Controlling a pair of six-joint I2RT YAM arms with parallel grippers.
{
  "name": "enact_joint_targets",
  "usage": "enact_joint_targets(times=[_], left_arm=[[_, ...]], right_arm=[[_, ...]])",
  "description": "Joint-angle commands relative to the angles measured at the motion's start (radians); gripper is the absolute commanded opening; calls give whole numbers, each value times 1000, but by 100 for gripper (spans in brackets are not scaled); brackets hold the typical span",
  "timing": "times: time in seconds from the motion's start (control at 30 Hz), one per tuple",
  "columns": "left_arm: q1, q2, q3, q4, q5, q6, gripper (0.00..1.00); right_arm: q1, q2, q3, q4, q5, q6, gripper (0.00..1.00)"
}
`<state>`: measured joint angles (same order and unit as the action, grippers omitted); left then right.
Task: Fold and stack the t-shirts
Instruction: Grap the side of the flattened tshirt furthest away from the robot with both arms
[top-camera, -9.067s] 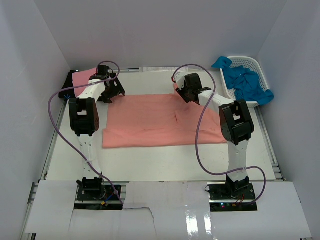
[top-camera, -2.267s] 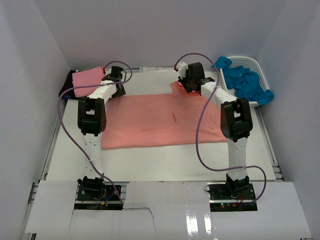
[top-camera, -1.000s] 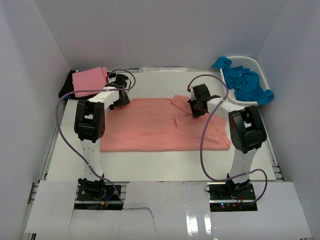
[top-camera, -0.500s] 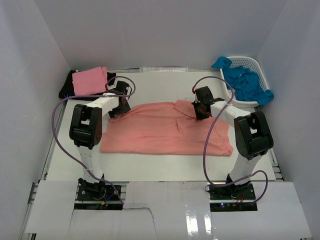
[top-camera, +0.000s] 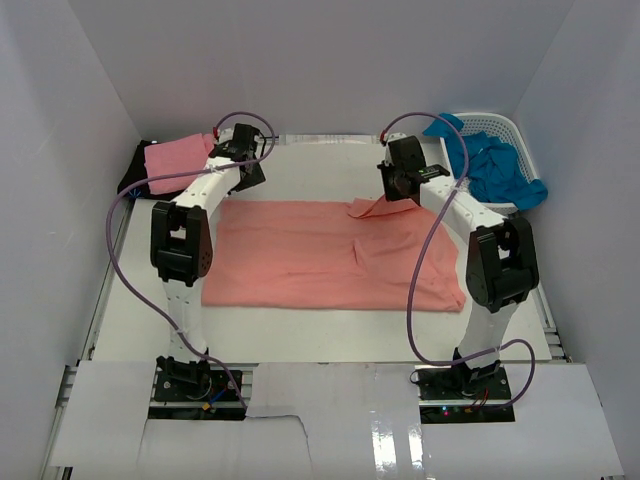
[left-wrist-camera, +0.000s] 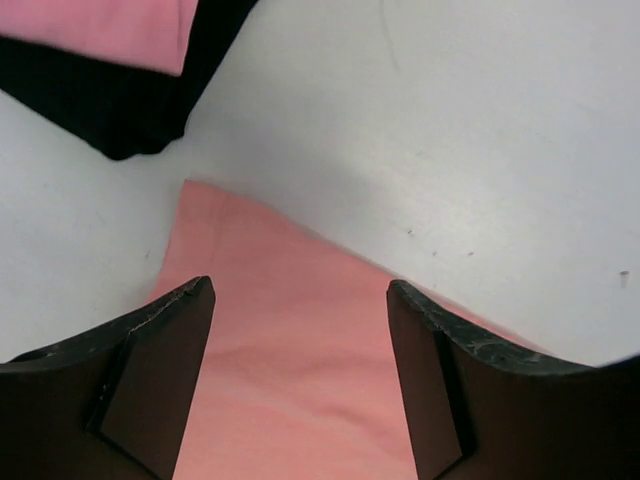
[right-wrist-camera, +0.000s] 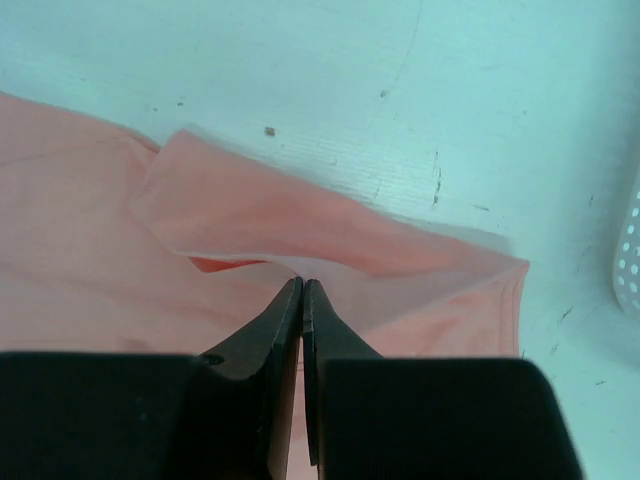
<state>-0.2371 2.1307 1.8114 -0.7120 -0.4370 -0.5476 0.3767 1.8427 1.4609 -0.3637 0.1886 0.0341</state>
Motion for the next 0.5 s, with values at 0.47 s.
enact_joint_targets(times=[0.47], left_arm=[[130,75,86,-63,80,-21,79]], right_arm=[[2,64,130,-32,-34,-30,8]])
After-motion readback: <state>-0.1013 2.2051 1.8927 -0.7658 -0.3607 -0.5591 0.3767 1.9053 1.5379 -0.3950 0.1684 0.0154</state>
